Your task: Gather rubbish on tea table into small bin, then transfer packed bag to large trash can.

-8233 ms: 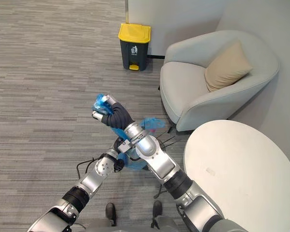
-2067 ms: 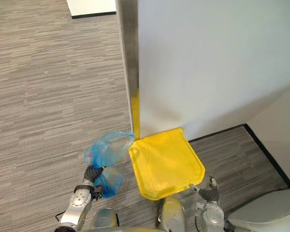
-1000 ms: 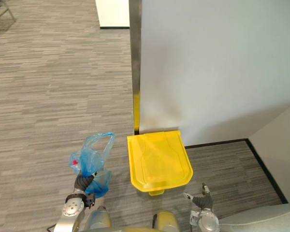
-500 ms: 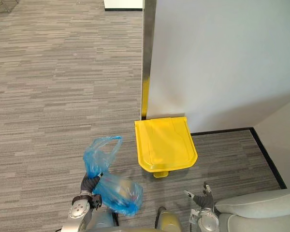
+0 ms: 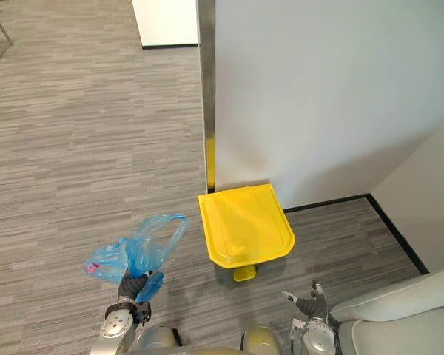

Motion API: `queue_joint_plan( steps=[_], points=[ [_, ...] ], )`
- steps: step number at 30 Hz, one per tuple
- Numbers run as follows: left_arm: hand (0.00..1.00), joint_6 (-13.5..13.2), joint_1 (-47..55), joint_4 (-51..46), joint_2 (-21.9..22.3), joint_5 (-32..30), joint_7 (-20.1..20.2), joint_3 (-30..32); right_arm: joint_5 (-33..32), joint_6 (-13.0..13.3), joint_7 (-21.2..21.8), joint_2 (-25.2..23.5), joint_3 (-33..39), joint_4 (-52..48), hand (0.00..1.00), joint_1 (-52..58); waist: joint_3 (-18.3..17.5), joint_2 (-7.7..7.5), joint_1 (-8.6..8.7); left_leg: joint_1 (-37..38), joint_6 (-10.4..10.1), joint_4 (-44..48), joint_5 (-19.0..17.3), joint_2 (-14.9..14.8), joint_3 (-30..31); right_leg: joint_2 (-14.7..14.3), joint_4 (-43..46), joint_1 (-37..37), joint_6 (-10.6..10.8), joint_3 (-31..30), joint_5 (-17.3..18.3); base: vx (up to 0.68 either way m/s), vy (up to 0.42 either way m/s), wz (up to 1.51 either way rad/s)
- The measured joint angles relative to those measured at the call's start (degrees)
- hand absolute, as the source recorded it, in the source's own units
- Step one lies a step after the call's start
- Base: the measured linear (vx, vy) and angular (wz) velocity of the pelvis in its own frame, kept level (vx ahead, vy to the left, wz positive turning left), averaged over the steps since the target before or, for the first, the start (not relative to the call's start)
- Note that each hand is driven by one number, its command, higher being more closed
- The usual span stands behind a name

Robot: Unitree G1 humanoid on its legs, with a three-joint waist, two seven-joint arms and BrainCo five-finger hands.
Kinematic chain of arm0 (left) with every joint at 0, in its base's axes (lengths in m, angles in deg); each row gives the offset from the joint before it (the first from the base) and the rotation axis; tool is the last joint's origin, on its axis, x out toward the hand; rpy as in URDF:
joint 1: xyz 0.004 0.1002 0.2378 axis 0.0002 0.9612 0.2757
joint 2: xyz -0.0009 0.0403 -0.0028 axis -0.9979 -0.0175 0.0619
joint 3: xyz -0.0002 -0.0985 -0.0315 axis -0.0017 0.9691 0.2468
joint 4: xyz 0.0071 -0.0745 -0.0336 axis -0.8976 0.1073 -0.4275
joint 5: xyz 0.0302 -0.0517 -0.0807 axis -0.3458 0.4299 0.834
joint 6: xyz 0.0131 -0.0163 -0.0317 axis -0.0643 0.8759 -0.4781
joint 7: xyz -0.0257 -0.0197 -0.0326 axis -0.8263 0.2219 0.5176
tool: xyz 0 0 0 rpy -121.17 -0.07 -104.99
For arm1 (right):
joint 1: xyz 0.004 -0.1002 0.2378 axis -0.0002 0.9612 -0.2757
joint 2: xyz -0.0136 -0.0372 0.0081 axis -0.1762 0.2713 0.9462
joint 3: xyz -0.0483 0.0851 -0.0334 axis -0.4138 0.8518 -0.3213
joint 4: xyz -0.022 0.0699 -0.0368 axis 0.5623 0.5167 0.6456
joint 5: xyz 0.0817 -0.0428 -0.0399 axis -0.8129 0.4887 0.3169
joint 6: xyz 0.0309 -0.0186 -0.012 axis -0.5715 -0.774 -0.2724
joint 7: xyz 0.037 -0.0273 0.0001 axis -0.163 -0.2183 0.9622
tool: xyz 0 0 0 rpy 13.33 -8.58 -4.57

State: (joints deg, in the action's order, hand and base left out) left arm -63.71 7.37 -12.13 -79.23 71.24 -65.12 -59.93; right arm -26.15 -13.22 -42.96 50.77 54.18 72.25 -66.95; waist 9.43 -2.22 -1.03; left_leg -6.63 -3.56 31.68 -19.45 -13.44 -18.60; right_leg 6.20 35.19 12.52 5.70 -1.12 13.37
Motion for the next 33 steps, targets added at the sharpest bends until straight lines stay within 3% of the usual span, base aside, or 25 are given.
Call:
queue_joint_plan(
  steps=[1,3,4,6,7,8,9,10,12,15,18,20,23,25,30,33],
  points=[
    [1.00,0.0,-0.5,0.1,-0.7,0.0,-0.1,0.1,0.0,0.0,0.0,-0.4,-0.1,0.0,0.00,-0.8,1.5,0.64,-0.32,0.7,0.3,0.5,-0.2,-0.4,0.0,-0.4,5.1,3.5,-1.9,1.6,0.5,-0.03,-0.012,-0.31],
    [1.00,0.1,-2.8,0.2,-2.2,0.0,-0.2,0.1,0.0,-0.1,0.0,-0.6,-0.1,0.0,0.00,-2.3,3.5,0.05,-0.15,1.0,0.6,1.7,-0.8,-1.7,0.4,-1.5,3.8,8.0,-2.9,4.0,1.0,-0.02,-0.088,-0.05],
    [1.00,0.1,-5.2,0.3,-2.5,0.1,-0.2,0.0,0.0,-0.1,-0.4,-0.6,0.0,0.0,0.00,-3.4,5.7,-0.83,0.22,1.3,0.4,2.9,-1.5,-1.8,1.6,-1.3,-0.7,10.4,-1.4,5.8,-1.1,0.02,-0.150,0.25],
    [1.00,0.1,-7.3,0.5,-2.4,0.1,-0.2,-0.6,0.0,-0.1,-1.5,-0.5,0.1,0.0,0.00,-3.8,7.1,-1.93,0.22,1.2,-1.0,5.1,-2.5,-1.7,2.9,-0.9,-8.4,10.7,-0.3,6.0,-4.5,0.06,-0.196,0.44],
    [1.00,0.1,-8.7,1.5,-2.0,0.1,-0.4,-0.7,0.0,-0.3,-2.0,0.5,0.1,0.0,0.00,-4.1,8.3,-1.24,0.28,1.3,-2.1,7.3,-4.1,-2.7,5.3,-1.3,-6.3,9.5,-0.1,7.0,-5.7,0.10,-0.243,0.56],
    [1.00,0.1,-9.1,1.6,-1.0,0.1,-1.1,-2.0,0.0,-0.3,-2.3,1.3,0.5,-0.4,0.00,-4.0,8.9,-0.10,0.41,1.7,-2.4,7.1,-4.5,-3.1,7.1,-1.5,-3.1,9.8,1.1,7.8,-3.2,0.12,-0.288,0.48],
    [1.00,0.1,-9.3,1.6,-1.0,0.0,-1.1,-2.7,0.0,-0.3,-2.3,1.3,1.1,-1.0,0.00,-3.7,9.0,0.06,0.22,2.0,-2.4,6.6,-4.5,-3.0,7.7,-1.5,-1.5,10.2,0.7,7.7,-2.7,0.15,-0.310,0.39],
    [1.00,0.1,-9.3,1.6,-1.1,0.1,-1.1,-3.5,0.0,-0.3,-2.2,1.1,2.2,-1.3,0.00,-3.4,8.9,-0.04,0.22,2.5,-2.7,5.8,-4.6,-2.8,8.6,-1.8,1.8,11.3,-0.6,6.8,-1.8,0.24,-0.443,0.48],
    [1.00,0.1,-9.2,2.0,-1.1,0.0,-1.0,-4.3,-0.2,-0.4,-2.1,1.1,4.9,-0.9,0.00,-2.3,8.8,-0.17,0.69,3.5,-5.8,5.1,-4.8,-2.4,11.9,-2.3,4.9,11.5,-1.8,8.0,0.6,0.23,-0.373,0.58],
    [1.00,0.1,-8.7,2.0,-0.6,0.0,-1.1,-5.1,-0.5,-1.2,-2.1,1.0,5.9,-1.0,0.00,-0.4,7.1,1.56,2.34,1.2,-6.2,11.7,-4.7,-3.6,17.3,-4.3,3.9,10.5,-2.3,13.5,0.6,0.23,-0.210,0.30],
    [1.00,0.1,-8.5,2.4,1.2,0.1,-1.0,-5.2,-1.8,-1.2,-2.0,0.6,5.4,-1.0,0.00,0.9,5.4,2.07,2.92,1.4,-5.8,16.1,-5.0,-3.5,15.9,-6.4,3.2,11.3,-3.8,15.4,1.1,0.20,-0.170,0.00],
    [1.00,0.1,-8.4,2.5,1.6,0.1,-1.0,-5.3,-2.3,-1.2,-2.0,0.2,3.8,-1.0,0.00,1.0,5.1,1.66,3.33,1.4,-5.6,14.1,-4.8,-3.5,15.2,-6.4,3.0,12.1,-4.4,16.1,1.4,0.09,-0.106,0.17],
    [1.00,0.1,-8.3,2.6,1.8,0.1,-1.0,-5.3,-2.3,-1.2,-1.1,-0.1,1.2,-0.9,0.00,0.3,2.3,2.97,3.70,1.7,-6.0,1.4,-5.0,-2.9,14.7,-6.4,1.2,14.6,-4.4,16.5,1.2,0.05,-0.119,0.57],
    [1.00,0.0,-8.3,2.5,1.8,0.1,-1.0,-5.3,-2.2,-1.2,-0.7,0.1,-2.8,-0.9,0.00,-3.3,1.9,3.49,2.51,2.5,-6.5,-2.9,-5.0,-1.5,15.0,-5.9,0.5,16.2,-6.0,15.8,0.1,0.02,-0.115,0.49],
    [1.00,-0.1,-8.1,2.6,0.0,0.0,-0.9,-6.0,-1.2,-0.5,0.3,1.1,-14.3,-0.1,0.00,-18.6,1.5,4.22,1.22,1.2,-8.4,-6.5,-3.7,-1.1,16.1,-6.1,-0.5,17.8,-6.1,16.2,-1.0,-0.02,-0.057,0.04],
    [1.00,-0.7,-10.3,2.8,-0.2,0.0,-1.0,-7.3,0.6,0.3,0.2,1.9,-17.5,6.2,0.00,-32.6,1.7,4.87,-0.05,-1.0,-9.2,-10.4,-0.7,-0.4,18.9,-6.0,-4.0,19.0,-6.7,17.7,-3.2,0.01,-0.079,0.25]
  ],
)
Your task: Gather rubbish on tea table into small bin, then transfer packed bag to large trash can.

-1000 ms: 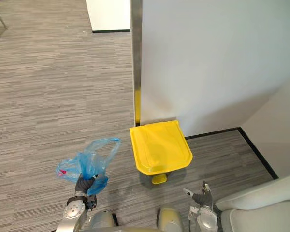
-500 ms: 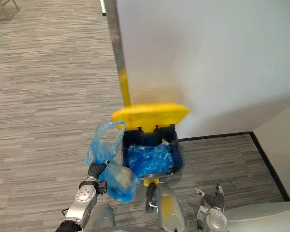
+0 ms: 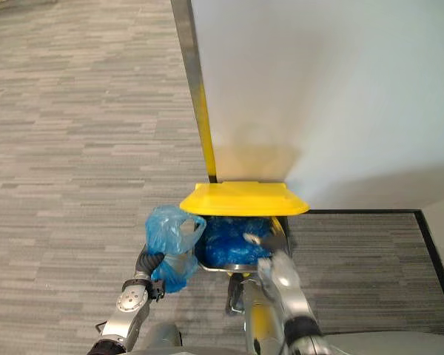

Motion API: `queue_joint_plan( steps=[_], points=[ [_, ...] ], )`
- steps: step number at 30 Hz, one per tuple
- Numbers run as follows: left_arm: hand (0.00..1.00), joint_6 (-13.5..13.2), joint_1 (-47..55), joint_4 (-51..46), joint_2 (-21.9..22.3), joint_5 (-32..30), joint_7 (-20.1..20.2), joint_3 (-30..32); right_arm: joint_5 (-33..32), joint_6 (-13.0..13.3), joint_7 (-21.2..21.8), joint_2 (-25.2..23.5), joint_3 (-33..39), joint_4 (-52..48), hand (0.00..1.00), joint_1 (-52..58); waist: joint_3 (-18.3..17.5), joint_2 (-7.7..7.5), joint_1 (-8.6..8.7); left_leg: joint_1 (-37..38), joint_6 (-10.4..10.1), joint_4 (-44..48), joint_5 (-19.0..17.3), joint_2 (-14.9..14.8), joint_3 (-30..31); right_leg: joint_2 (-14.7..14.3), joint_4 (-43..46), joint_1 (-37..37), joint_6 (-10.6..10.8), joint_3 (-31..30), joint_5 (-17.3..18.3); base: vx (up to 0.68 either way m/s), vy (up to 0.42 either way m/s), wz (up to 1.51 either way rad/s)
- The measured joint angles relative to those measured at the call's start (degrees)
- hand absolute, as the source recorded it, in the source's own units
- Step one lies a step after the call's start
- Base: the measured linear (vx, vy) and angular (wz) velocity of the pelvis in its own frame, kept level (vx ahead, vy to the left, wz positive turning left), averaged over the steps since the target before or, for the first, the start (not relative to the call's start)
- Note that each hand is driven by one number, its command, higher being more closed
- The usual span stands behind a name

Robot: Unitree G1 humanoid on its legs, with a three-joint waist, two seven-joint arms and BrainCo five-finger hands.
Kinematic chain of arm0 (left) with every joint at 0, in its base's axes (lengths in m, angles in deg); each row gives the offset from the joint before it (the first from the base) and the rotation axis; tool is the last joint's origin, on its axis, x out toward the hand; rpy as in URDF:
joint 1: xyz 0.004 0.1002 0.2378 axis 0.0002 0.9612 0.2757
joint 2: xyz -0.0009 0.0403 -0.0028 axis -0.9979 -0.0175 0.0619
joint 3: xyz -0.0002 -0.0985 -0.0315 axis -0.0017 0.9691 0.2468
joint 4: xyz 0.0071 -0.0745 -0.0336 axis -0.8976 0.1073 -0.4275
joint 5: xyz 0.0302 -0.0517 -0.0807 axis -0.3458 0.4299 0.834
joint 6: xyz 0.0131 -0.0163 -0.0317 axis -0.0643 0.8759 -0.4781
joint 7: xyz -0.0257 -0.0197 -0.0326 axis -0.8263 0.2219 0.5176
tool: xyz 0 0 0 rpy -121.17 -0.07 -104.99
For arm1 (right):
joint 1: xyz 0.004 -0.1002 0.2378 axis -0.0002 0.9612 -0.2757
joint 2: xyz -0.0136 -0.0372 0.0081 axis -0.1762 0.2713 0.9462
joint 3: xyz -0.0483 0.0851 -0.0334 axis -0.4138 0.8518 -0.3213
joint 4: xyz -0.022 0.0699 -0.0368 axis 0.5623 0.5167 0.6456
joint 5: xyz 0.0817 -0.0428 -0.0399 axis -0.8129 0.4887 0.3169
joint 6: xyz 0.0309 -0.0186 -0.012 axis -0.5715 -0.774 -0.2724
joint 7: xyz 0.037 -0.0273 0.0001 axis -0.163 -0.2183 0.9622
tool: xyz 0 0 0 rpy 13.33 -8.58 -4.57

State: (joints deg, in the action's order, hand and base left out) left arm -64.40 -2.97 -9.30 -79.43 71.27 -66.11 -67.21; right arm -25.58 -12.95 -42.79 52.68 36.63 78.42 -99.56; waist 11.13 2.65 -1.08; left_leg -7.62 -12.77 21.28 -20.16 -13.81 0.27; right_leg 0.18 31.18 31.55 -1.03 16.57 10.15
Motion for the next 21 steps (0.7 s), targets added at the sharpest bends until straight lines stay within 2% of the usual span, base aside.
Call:
queue_joint_plan(
  steps=[2,4,8,14,18,21],
  points=[
    [1.00,-1.5,-1.0,0.0,-0.2,0.1,0.0,-0.3,0.2,-0.2,-0.1,3.5,-1.2,5.9,0.00,-10.7,0.4,0.70,-0.90,-0.8,-1.1,-2.4,1.7,0.3,2.5,0.0,-2.6,0.0,-1.1,1.6,-1.6,0.03,-0.074,0.29],
    [1.00,-2.0,-1.8,-0.1,-0.9,0.4,0.0,-0.3,0.9,-0.5,-0.2,7.9,-1.3,9.3,0.00,-17.1,0.9,1.53,-1.59,-1.6,-1.3,-2.5,2.1,0.7,4.5,0.1,-3.4,-0.2,-1.9,2.5,-2.5,0.01,-0.035,0.20],
    [1.00,-3.3,-3.0,-1.2,-3.2,2.4,0.0,-0.7,1.7,-0.8,-1.7,14.2,-1.7,11.5,0.00,-26.9,2.5,2.30,-1.46,-3.1,-1.3,-2.4,3.3,1.1,5.2,0.9,-5.3,-0.3,-1.4,3.4,-3.7,-0.06,-0.015,0.17],
    [1.00,-4.2,-7.0,-7.7,-4.6,4.4,0.1,-5.7,1.8,-1.6,-2.3,17.3,-6.2,11.8,0.00,-33.3,7.2,2.43,-1.23,-5.8,-0.7,1.1,3.0,1.2,6.0,0.4,-7.3,-0.4,-0.3,3.3,-4.8,-0.13,-0.013,-0.01],
    [1.00,-4.5,-11.4,-12.0,-5.6,5.0,0.0,-10.6,1.9,-2.0,-2.3,17.6,-7.8,11.9,0.00,-36.6,8.7,2.48,-1.04,-6.4,-0.8,1.9,3.0,1.1,7.2,-0.5,-8.1,-0.4,-0.2,3.0,-4.8,-0.09,-0.056,-0.02],
    [1.00,-5.5,-18.1,-14.2,-5.5,5.0,-0.1,-14.6,2.2,-2.0,-2.3,18.0,-7.8,11.9,0.00,-39.7,10.5,2.46,0.36,-7.9,-0.5,5.0,2.8,0.7,7.7,-1.1,-8.1,-0.4,-0.2,3.1,-4.8,-0.08,-0.059,0.00]
  ],
)
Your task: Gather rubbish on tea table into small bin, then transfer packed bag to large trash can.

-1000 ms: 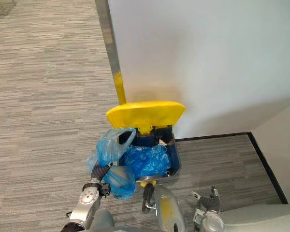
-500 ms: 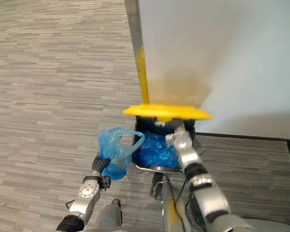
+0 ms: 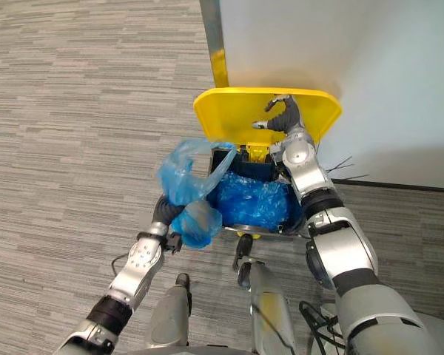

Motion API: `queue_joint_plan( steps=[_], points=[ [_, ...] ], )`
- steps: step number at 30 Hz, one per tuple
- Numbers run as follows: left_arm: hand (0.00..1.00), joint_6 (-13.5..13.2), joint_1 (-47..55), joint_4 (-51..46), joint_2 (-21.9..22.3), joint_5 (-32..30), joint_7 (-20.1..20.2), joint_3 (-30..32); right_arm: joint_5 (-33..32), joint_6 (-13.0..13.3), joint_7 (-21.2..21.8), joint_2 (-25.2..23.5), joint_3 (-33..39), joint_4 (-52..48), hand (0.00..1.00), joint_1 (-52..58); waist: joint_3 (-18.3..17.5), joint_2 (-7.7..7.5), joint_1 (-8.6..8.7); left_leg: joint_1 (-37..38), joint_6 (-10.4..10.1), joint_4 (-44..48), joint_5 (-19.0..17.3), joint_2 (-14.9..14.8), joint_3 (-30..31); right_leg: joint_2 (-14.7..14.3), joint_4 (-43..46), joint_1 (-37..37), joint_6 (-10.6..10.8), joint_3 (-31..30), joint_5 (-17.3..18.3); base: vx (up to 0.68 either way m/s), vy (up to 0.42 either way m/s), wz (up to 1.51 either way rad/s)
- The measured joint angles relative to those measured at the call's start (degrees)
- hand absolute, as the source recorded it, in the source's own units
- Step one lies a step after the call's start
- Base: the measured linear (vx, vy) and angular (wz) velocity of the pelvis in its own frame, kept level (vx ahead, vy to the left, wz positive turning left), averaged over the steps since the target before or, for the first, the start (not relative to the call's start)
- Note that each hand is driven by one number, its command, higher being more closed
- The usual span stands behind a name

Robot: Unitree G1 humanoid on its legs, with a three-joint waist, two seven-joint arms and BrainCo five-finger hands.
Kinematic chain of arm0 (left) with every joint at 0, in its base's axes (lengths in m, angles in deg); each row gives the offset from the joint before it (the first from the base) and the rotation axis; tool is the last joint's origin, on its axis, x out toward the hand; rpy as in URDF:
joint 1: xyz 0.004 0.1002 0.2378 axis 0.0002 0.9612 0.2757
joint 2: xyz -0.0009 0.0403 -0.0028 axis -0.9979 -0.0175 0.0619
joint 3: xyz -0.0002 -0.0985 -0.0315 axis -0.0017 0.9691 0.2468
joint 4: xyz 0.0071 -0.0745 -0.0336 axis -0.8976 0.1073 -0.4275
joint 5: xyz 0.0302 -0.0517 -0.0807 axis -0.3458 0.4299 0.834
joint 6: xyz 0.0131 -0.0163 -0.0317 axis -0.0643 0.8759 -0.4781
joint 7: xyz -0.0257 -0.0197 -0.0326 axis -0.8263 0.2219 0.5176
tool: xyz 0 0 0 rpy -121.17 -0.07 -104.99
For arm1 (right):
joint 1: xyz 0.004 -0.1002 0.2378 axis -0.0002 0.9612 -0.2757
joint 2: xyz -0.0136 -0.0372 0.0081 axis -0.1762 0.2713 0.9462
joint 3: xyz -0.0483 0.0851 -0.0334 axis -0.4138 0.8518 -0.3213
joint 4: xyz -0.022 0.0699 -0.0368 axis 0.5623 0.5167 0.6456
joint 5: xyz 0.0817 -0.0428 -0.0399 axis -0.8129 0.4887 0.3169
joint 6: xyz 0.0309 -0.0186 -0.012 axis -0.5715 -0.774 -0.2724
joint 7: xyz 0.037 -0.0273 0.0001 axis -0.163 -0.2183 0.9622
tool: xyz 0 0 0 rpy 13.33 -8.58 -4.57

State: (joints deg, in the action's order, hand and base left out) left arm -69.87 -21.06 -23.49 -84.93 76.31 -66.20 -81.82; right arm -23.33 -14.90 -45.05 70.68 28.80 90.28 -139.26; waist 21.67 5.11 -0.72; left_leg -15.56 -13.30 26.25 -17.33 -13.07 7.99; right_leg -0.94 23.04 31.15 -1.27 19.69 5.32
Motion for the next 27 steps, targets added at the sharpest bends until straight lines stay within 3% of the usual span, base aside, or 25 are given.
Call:
queue_joint_plan(
  steps=[2,7,9,10,11,12,13,14,15,19,27],
  points=[
    [1.00,-0.2,-7.2,0.0,1.2,-0.1,-0.2,-3.1,0.0,0.1,0.0,1.0,0.0,0.0,0.00,-1.0,1.3,-0.04,0.54,-0.2,0.1,-0.5,0.0,0.2,-0.3,-0.1,-0.3,0.2,0.0,-0.6,0.0,-0.10,-0.042,0.01],
    [1.00,-0.8,-14.5,0.2,2.5,-0.1,-2.4,-4.3,0.0,0.1,0.0,1.1,-0.4,-1.4,0.00,-1.1,2.4,-0.93,1.68,-0.3,0.1,-1.3,0.0,0.7,-0.4,-0.6,-0.6,1.3,0.0,-2.0,0.0,-0.06,-0.066,-0.09],
    [1.00,-1.5,-18.3,4.1,3.0,-0.6,-3.3,-4.5,0.0,0.2,0.0,1.7,-0.4,-4.1,0.00,-1.1,3.7,-0.42,1.27,-0.9,0.0,-1.9,0.0,-1.4,-0.5,-1.4,4.7,4.0,3.6,-3.7,1.7,-0.04,-0.126,-0.02],
    [1.00,-1.4,-21.3,8.3,3.3,-1.2,-3.8,-4.4,0.0,0.4,-0.1,2.1,-0.5,-5.2,0.00,-1.1,4.8,-3.20,3.95,-1.5,-1.3,-1.2,0.7,0.9,-0.8,-0.8,12.9,5.7,-1.6,-16.4,0.4,0.01,-0.179,0.63],
    [1.00,-1.3,-22.4,10.3,3.7,-1.3,-4.1,-3.8,0.0,0.5,0.0,2.3,-1.0,-5.4,0.00,-2.0,5.7,-3.46,4.52,-1.9,-2.2,-0.5,0.9,1.2,-0.5,-0.5,12.8,6.0,-2.9,-15.4,0.1,0.04,-0.217,0.39],
    [1.00,-1.0,-23.9,14.9,4.6,-1.5,-5.2,-2.9,0.0,0.6,0.1,1.8,-2.1,-6.3,0.00,-2.9,5.9,-3.41,4.17,-3.3,-2.2,1.4,0.9,0.9,-0.5,-1.2,9.8,6.9,-1.0,-14.7,-1.1,0.10,-0.154,-0.26],
    [1.00,0.4,-26.1,20.5,5.0,-2.5,-5.2,-3.1,0.0,0.9,0.1,1.7,-2.3,-7.3,0.00,-2.8,6.1,-3.33,4.18,-3.8,-1.3,2.2,0.2,0.9,-1.6,-1.2,7.4,7.1,-1.9,-13.0,-3.1,0.09,-0.108,-0.34],
    [0.00,1.0,-26.8,22.2,5.2,-3.0,-5.2,-2.9,0.0,0.9,0.1,1.7,-2.3,-7.6,0.00,-2.8,6.4,-3.49,4.70,-3.9,-1.2,2.1,0.2,0.9,-2.4,-1.1,6.9,7.2,-3.0,-12.7,-3.8,0.09,-0.030,-0.05],
    [0.00,1.7,-27.6,24.8,5.9,-3.6,-5.2,-2.4,0.0,0.8,0.0,1.7,-2.3,-8.7,0.00,-2.8,7.4,-3.93,4.91,-3.8,-1.3,2.2,0.2,0.6,-3.8,-1.2,6.6,7.3,-4.5,-12.4,-4.7,0.06,-0.025,0.03],
    [0.00,3.5,-30.0,29.8,7.8,-6.9,-5.3,1.4,-0.1,0.9,-0.1,1.0,-3.6,-15.7,0.00,-2.5,7.9,-4.03,4.83,-9.6,-1.5,7.9,-1.8,-1.4,-7.0,-2.2,6.7,11.1,-4.6,-12.2,-5.2,-0.02,0.012,-0.15],
    [0.00,6.4,-29.7,32.8,9.2,-13.3,-6.6,7.8,-0.5,2.1,-0.3,-3.9,-7.9,-24.2,0.00,-2.4,8.0,-4.29,3.64,-14.8,0.5,13.4,-4.3,-2.8,-12.7,-0.8,6.8,15.4,-2.0,-12.8,-7.2,-0.06,0.080,-0.19]
  ],
)
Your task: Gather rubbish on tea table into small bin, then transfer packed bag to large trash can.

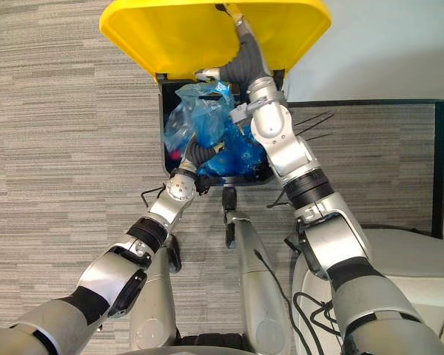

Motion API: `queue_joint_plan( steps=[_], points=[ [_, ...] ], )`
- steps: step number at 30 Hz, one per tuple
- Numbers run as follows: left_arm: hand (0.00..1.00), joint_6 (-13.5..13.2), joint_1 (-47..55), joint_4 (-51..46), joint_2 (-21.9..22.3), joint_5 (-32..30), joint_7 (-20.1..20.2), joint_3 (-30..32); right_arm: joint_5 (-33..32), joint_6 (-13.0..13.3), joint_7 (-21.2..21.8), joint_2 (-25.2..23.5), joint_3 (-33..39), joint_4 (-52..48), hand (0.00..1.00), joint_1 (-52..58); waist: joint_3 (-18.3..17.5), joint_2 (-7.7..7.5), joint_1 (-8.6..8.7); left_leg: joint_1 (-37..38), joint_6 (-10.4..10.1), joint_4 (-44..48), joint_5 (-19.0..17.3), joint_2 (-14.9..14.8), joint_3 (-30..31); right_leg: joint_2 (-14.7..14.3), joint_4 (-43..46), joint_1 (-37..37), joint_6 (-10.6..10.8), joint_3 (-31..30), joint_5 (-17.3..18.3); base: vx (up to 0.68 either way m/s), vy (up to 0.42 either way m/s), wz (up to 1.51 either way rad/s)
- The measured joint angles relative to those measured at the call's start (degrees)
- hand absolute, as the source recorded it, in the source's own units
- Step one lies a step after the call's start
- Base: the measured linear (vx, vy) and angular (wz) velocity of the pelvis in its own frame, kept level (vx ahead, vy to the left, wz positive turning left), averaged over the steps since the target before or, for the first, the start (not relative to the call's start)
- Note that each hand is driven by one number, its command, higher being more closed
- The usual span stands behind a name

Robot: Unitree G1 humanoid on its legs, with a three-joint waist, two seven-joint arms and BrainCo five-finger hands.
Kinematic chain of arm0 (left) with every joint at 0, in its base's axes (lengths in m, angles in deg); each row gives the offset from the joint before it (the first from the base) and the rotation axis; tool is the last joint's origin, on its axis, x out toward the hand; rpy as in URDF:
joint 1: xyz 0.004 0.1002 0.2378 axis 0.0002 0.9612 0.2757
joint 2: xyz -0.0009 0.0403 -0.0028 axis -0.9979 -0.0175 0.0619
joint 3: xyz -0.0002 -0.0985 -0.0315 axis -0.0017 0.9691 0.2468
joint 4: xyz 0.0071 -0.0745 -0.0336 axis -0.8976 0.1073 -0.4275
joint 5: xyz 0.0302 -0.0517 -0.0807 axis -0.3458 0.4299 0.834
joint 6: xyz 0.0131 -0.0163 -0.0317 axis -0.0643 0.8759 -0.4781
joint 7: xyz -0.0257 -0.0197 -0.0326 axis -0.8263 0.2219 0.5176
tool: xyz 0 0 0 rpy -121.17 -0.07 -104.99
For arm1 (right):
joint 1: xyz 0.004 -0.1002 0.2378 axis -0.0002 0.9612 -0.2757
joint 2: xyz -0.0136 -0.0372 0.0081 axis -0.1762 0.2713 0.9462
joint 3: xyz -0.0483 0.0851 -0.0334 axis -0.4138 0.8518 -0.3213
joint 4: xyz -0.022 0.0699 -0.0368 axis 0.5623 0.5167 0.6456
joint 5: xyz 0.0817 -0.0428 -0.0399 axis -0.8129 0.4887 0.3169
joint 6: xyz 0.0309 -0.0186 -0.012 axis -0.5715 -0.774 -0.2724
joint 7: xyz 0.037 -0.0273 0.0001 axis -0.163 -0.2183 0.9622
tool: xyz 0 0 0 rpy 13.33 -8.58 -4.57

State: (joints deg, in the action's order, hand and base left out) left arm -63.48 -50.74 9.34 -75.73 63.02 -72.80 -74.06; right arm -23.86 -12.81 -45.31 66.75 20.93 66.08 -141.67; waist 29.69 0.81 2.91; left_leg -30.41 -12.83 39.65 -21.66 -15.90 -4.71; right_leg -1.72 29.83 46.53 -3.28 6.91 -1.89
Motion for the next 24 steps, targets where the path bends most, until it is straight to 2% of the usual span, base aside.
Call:
queue_joint_plan(
  steps=[3,7,9,12,16,20,22,24],
  points=[
    [0.00,0.5,0.7,0.0,0.4,-1.7,0.0,1.6,0.0,0.8,0.0,-2.0,-0.1,-0.3,0.00,0.0,-0.1,-0.11,-0.02,0.2,-0.2,-0.6,0.1,-0.2,-1.3,0.7,-0.7,-0.1,0.2,-0.1,-0.2,-0.01,0.046,0.06],
    [0.00,1.2,2.6,0.0,0.9,-4.1,0.1,2.2,0.4,0.9,-0.1,-3.7,0.3,-0.4,0.00,1.4,-0.2,-0.28,-0.39,2.2,-0.2,-1.0,0.1,-0.1,-2.0,1.1,-0.9,-2.1,-0.9,0.0,-1.0,0.06,0.070,-0.03],
    [0.00,1.1,3.8,-0.2,0.9,-4.8,0.1,2.0,0.5,0.9,-0.1,-3.9,1.0,-1.2,0.00,4.1,-0.6,-0.94,-0.57,4.4,-0.1,-2.3,0.2,0.2,-2.6,1.5,-0.8,-3.6,-0.9,0.1,-1.0,0.08,0.088,0.06],
    [0.00,1.1,5.8,-1.5,-0.8,-4.9,0.1,0.1,1.0,1.0,0.0,-4.1,1.8,-4.7,0.00,10.8,-1.7,-2.84,-0.72,7.1,0.5,-3.9,0.5,1.0,-2.4,2.4,-0.7,-5.8,-0.5,0.4,-0.7,0.05,0.060,0.12],
    [0.00,0.7,9.6,-3.8,-3.9,-4.9,0.2,-1.9,2.7,1.6,0.1,-4.1,4.9,-6.2,0.00,20.6,-2.3,-3.92,-0.71,9.6,0.6,-3.6,0.5,1.4,0.2,2.9,-0.8,-10.4,0.1,1.2,-0.3,0.01,0.081,0.32],
    [0.00,-1.3,20.1,-7.2,-9.4,-4.1,0.6,-0.8,2.8,2.0,0.3,-4.5,10.0,-6.8,0.00,36.8,-2.7,-4.69,-0.76,14.5,2.5,-2.8,-0.1,3.4,1.4,4.0,-3.6,-18.1,1.7,1.4,-0.5,-0.07,0.111,0.19],
    [0.00,-1.5,27.8,-8.0,-12.6,-2.3,1.9,2.9,2.9,2.0,1.3,-6.4,11.5,-6.8,0.00,45.4,-4.3,-7.06,-0.79,17.8,4.1,-3.7,0.4,5.5,-1.0,4.8,-4.3,-19.4,3.3,-1.4,-1.7,-0.14,0.162,-0.33],
    [0.00,-1.4,34.8,-8.1,-15.1,-0.7,3.3,6.9,3.6,1.9,3.1,-6.7,12.0,-6.5,0.00,51.9,-5.0,-7.91,-1.04,19.1,6.3,-2.7,0.4,6.0,-3.5,4.8,-9.2,-21.8,5.5,-3.2,-4.5,-0.17,0.128,-0.54]
  ],
)
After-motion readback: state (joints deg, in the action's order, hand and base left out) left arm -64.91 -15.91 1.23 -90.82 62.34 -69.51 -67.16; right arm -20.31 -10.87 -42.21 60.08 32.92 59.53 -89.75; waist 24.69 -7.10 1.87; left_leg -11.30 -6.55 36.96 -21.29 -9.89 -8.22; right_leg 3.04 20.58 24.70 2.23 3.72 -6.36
